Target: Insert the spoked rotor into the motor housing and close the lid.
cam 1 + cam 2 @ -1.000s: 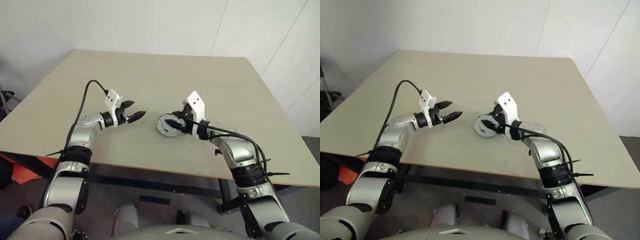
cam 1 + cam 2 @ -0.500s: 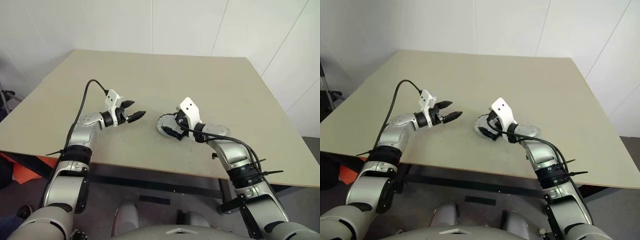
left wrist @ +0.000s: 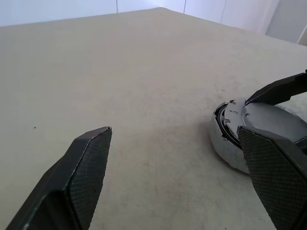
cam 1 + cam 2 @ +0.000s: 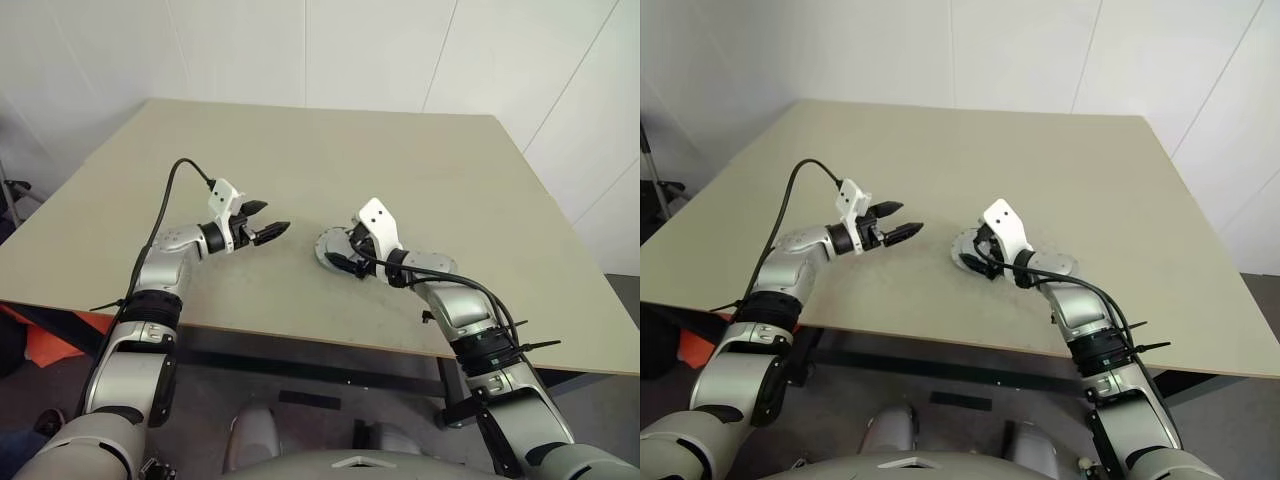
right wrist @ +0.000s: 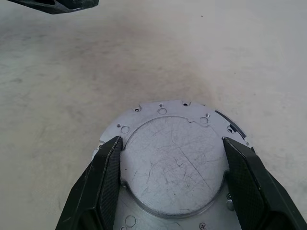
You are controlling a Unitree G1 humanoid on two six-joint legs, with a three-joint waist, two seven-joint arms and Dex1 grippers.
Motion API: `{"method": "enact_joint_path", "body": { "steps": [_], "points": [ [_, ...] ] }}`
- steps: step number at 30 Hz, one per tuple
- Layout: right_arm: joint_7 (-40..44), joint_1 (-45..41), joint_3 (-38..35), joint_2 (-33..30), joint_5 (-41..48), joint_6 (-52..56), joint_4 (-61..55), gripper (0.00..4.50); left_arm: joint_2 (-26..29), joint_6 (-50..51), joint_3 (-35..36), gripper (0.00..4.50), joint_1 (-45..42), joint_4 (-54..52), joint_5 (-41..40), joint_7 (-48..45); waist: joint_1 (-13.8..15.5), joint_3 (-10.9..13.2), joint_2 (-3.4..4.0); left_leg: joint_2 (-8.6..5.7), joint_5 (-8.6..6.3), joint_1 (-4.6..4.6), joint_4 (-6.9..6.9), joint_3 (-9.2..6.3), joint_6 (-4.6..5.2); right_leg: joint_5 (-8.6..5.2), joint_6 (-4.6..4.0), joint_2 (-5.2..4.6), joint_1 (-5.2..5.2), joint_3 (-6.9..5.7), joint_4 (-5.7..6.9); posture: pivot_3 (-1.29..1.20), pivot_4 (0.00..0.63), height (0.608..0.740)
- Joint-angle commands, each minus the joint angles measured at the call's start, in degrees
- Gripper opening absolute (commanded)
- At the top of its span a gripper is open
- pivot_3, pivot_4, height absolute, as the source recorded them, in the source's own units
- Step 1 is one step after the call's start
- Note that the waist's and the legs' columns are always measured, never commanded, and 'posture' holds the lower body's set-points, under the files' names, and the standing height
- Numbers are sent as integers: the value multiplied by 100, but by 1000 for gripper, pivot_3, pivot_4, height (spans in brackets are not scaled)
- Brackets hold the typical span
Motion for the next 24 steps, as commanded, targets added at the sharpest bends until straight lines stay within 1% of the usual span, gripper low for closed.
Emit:
{"method": "enact_joint_path", "body": {
  "steps": [1,7,15,19,24],
  "points": [
    [-145,-132,-208,20,9,-137,-26,3145,40,-104,46,4429,-145,-134,-8,-15,0,0,0,0,0,0,0,0,-1,0,0,0,0,0,0,0,0,740],
    [-197,-271,-259,69,45,-137,64,3145,31,-98,42,4429,-147,-138,-10,-18,-6,0,0,0,0,0,0,0,0,0,0,0,-1,0,0,0,0,740],
    [-401,-528,-315,238,9,-153,617,3145,34,-91,52,4429,-112,-155,-14,-5,-35,0,0,1,1,5,0,0,-2,0,0,0,1,1,3,0,0,740],
    [-333,-572,-451,275,214,105,362,3145,35,-87,57,4429,-83,-178,-18,3,-27,0,0,0,2,6,0,-1,-3,0,0,0,2,1,4,0,0,740],
    [-128,-473,-549,182,507,571,-271,3145,53,-74,56,4429,-51,-210,-20,-5,-15,0,0,1,2,-12,-3,-1,-3,1,-1,1,-12,0,2,0,0,740]
  ]
}}
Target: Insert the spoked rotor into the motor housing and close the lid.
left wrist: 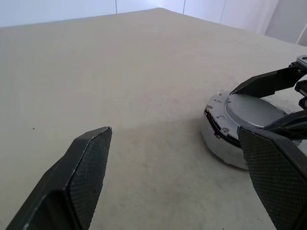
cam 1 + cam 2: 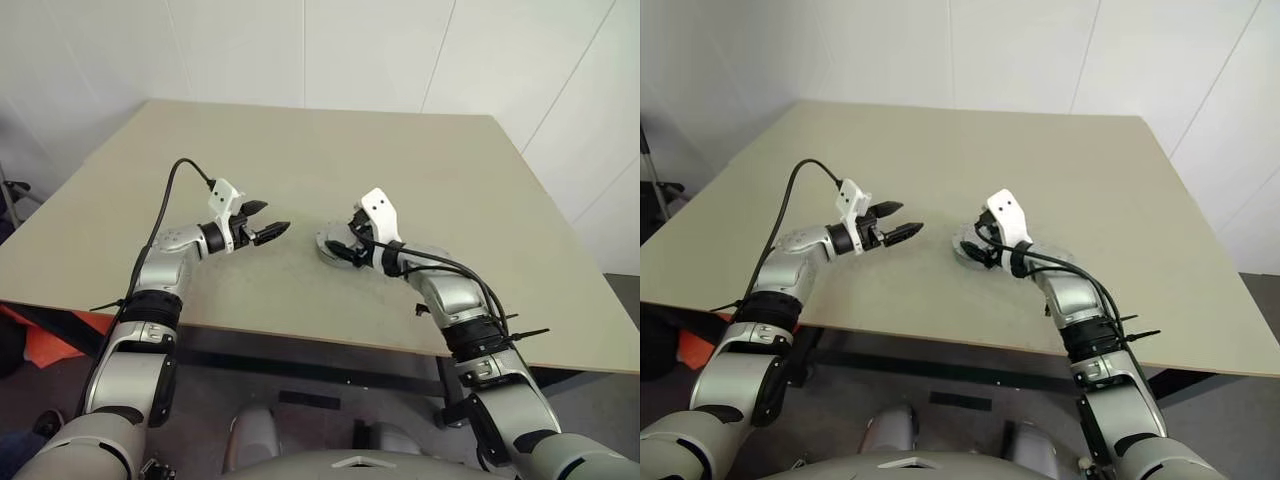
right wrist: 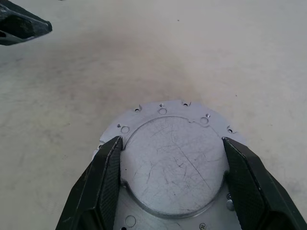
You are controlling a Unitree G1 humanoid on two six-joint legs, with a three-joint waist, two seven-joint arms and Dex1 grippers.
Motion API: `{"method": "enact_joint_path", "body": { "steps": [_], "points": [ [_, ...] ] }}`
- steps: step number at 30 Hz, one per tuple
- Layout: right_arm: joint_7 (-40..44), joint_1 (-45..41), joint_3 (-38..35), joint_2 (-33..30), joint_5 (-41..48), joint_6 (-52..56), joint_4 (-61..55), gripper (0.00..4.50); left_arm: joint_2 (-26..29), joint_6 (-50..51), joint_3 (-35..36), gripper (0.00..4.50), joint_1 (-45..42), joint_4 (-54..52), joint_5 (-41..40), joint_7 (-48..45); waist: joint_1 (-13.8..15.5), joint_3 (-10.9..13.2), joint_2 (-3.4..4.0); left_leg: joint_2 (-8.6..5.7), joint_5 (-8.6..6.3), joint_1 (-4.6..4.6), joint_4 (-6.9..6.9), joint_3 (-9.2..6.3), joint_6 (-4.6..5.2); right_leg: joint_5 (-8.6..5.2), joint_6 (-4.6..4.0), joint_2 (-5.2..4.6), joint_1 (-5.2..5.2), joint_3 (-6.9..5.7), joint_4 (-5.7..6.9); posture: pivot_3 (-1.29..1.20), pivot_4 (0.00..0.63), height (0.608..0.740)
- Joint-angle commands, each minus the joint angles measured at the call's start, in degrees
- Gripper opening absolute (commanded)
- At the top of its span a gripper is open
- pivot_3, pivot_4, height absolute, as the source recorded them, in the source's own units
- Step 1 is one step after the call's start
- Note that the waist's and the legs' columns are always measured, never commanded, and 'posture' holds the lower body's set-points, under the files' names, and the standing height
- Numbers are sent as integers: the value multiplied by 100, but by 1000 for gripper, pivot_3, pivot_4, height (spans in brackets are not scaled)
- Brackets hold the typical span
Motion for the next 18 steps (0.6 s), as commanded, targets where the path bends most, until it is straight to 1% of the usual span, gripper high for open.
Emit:
{"method": "enact_joint_path", "body": {
  "steps": [1,7,10,18],
  "points": [
    [90,-64,-199,-109,245,235,-705,3145,57,-75,56,4429,-55,-198,-25,-19,2,0,0,0,3,-8,0,0,-5,0,0,0,-8,-1,0,0,0,740],
    [-64,-57,-6,-177,-51,182,-450,3145,38,-85,42,4429,-103,-152,-17,-33,15,0,0,0,5,-30,-1,-1,-9,0,1,0,-23,-6,-7,0,0,740],
    [-144,-58,76,-172,-216,70,-213,3145,34,-87,41,4429,-111,-144,-13,-38,13,0,0,0,6,-29,1,-1,-11,-1,1,-1,-23,-6,-7,0,0,740],
    [-202,-25,114,-150,-300,-36,118,3145,68,-64,63,4429,-74,-177,-14,-33,14,0,0,0,7,-19,2,-2,-12,-1,1,-2,-11,-6,-5,0,0,740]
  ]
}}
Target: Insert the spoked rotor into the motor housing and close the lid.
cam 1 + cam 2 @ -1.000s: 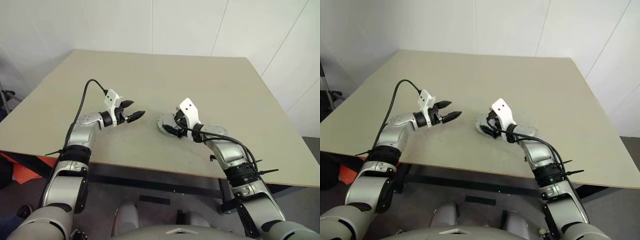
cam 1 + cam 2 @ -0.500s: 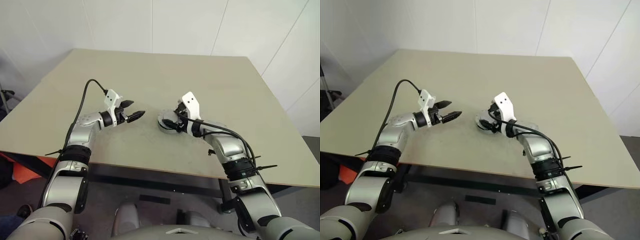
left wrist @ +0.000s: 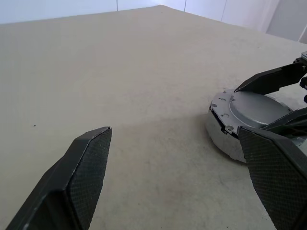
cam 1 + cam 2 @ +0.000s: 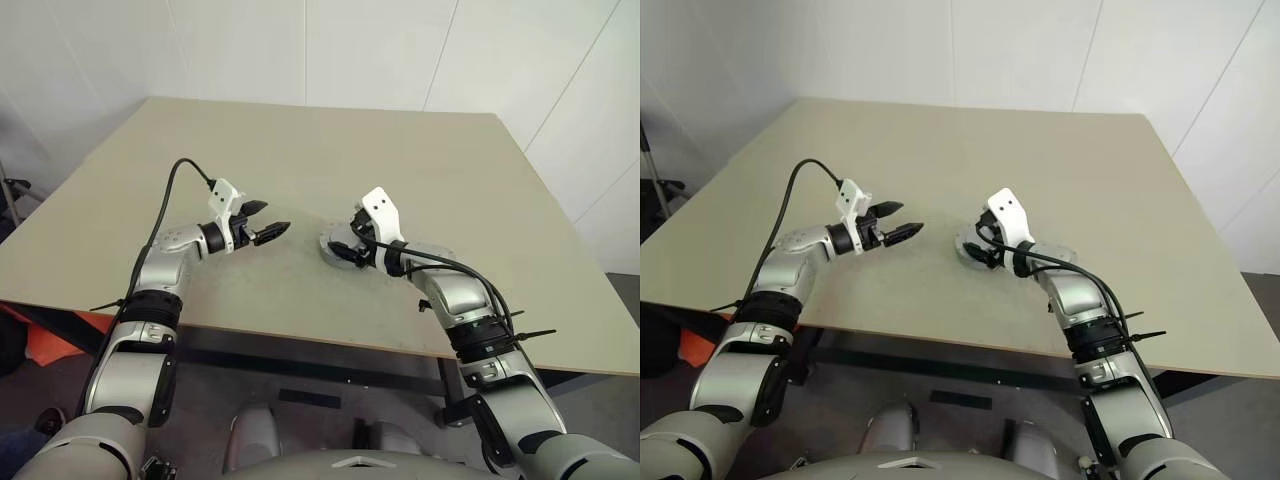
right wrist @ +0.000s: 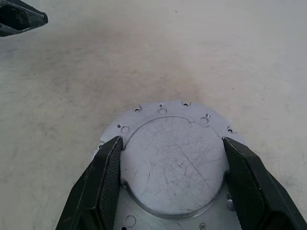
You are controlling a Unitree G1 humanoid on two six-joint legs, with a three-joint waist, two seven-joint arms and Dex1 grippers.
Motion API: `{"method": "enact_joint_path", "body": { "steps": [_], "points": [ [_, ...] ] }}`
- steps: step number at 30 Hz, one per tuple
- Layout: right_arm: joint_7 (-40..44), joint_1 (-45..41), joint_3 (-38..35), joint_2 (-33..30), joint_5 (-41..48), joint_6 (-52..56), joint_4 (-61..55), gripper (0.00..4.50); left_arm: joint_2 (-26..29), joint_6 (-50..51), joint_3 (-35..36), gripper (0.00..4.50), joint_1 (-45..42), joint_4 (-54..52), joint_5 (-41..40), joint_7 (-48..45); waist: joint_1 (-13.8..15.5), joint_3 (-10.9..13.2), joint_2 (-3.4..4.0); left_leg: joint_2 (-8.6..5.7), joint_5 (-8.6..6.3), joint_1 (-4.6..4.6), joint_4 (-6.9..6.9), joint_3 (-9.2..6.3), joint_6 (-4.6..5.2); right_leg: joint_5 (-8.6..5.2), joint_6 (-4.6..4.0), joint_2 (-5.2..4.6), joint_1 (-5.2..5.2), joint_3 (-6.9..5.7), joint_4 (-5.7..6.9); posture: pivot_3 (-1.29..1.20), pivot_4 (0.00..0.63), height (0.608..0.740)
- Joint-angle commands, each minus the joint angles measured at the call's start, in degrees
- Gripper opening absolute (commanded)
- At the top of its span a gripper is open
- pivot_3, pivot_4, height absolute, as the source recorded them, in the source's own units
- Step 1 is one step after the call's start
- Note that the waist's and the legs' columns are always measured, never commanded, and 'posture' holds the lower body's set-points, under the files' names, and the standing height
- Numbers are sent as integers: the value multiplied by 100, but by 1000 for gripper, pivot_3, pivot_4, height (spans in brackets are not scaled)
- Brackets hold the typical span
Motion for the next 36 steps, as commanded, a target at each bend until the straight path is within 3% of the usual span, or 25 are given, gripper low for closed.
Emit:
{"method": "enact_joint_path", "body": {
  "steps": [1,30,36],
  "points": [
    [-91,-58,-13,-28,-136,-107,159,3145,68,-62,64,4429,-72,-176,-31,-21,-1,0,0,0,0,3,0,0,0,0,0,0,3,0,0,0,0,740],
    [32,-19,319,-198,-367,216,564,3145,59,57,74,4429,116,-437,-67,20,-3,-6,-8,-2,-7,56,-6,0,13,-4,7,-2,51,4,1,0,0,740],
    [61,-28,330,-265,-375,279,568,3145,-189,312,49,4429,88,-502,-164,139,10,-8,-9,-6,-8,56,-11,1,13,-6,7,-4,52,4,-2,0,0,740]
  ]
}}
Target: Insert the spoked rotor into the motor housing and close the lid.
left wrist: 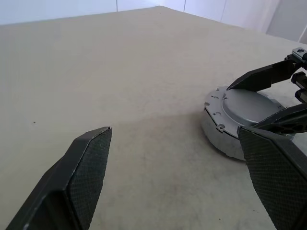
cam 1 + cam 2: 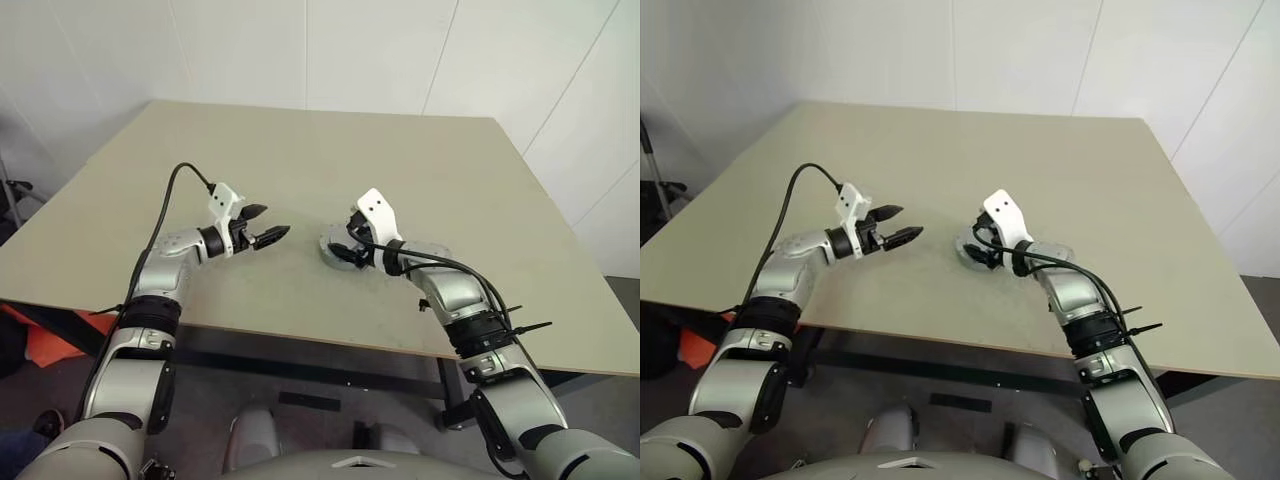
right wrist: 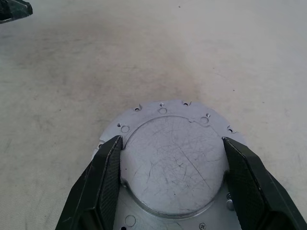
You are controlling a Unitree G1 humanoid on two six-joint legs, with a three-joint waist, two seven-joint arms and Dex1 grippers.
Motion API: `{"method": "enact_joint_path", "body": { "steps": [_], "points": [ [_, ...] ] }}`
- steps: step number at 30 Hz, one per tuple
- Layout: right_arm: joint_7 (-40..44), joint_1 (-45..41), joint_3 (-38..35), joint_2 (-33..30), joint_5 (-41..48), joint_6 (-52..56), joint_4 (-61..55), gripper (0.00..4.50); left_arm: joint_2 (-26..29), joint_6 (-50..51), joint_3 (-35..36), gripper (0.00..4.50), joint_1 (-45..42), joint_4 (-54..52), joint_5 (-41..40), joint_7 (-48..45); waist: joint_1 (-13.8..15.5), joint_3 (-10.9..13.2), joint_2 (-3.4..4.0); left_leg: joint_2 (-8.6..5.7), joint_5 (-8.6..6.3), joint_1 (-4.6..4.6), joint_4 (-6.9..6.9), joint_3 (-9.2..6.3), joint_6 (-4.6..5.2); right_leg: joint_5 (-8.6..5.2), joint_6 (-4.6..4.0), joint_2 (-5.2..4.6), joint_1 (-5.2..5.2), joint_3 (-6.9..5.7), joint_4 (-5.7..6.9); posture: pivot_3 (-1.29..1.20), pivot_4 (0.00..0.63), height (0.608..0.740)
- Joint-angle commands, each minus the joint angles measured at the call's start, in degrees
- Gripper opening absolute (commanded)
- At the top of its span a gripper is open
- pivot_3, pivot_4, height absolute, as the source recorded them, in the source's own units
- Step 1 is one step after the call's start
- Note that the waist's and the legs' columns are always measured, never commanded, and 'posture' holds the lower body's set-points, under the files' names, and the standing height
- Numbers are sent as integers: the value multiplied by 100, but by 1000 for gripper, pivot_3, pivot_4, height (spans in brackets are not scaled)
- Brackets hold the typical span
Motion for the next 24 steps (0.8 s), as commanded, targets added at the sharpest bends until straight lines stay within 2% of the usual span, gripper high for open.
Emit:
{"method": "enact_joint_path", "body": {
  "steps": [1,5,13,16,24],
  "points": [
    [-6,132,102,-169,-217,352,249,3145,-190,198,52,4429,-121,-249,-167,139,6,0,0,-3,0,0,0,0,0,0,0,-3,0,0,0,0,0,740],
    [-44,151,93,-197,-228,421,170,3145,-421,403,94,4429,-201,-204,-174,461,6,-1,-1,-10,0,0,1,1,0,-2,4,-12,3,1,-1,0,0,740],
    [-91,202,58,-279,-237,536,21,3145,-997,1808,608,4429,-811,183,-831,1132,18,-1,-1,-18,-1,-5,-2,0,2,-3,5,-17,3,1,-6,0,0,740],
    [-103,218,60,-283,-241,558,-19,3145,-1136,2067,737,3795,-958,349,-1001,1194,18,-1,-1,-20,-2,-5,-6,0,3,-5,8,-17,4,1,-11,0,0,740],
    [-145,245,60,-289,-264,558,-70,3145,-1353,2467,564,946,-912,384,-976,1091,15,-1,-1,-20,-9,-2,-12,-2,15,-5,9,-17,28,-5,-43,0,0,740]
  ]
}}
